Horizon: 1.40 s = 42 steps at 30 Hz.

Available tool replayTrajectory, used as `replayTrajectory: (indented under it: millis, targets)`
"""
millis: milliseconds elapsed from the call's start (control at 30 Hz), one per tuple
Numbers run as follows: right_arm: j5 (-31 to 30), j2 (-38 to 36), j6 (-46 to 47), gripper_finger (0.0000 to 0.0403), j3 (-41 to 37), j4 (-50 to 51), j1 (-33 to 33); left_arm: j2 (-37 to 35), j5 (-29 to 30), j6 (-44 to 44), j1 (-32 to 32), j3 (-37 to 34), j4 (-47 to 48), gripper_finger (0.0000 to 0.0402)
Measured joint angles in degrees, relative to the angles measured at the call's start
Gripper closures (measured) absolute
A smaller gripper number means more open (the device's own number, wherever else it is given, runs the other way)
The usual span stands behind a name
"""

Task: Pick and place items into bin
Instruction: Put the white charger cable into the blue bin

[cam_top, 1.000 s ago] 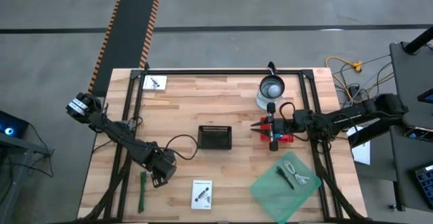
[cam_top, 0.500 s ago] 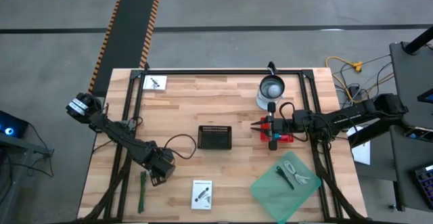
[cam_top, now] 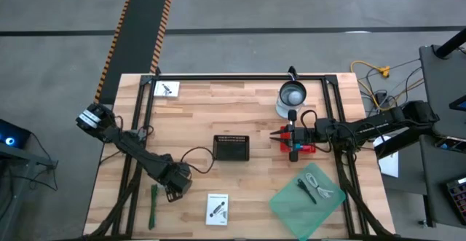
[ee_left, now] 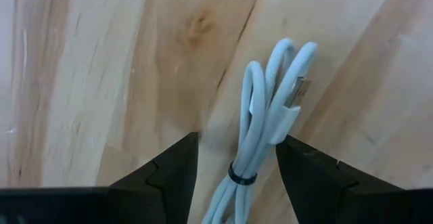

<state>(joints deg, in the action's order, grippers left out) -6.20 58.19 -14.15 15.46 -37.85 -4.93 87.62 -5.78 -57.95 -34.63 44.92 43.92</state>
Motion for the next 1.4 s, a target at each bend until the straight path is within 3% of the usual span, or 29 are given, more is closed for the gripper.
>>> replayTrajectory:
  millis: [900, 1400]
  targets:
    - [0.0, 0.0, 0.0, 0.0355, 0.0, 1.1, 0.0, 1.6, -1.2, 0.2, 0.0, 0.1, 0.0, 0.0221]
    - [0.0, 0.0, 0.0, 0.0355, 0.0, 1.1, 0.0, 1.6, -3.6, 0.3, 0.0, 0.1, -2.9, 0.033]
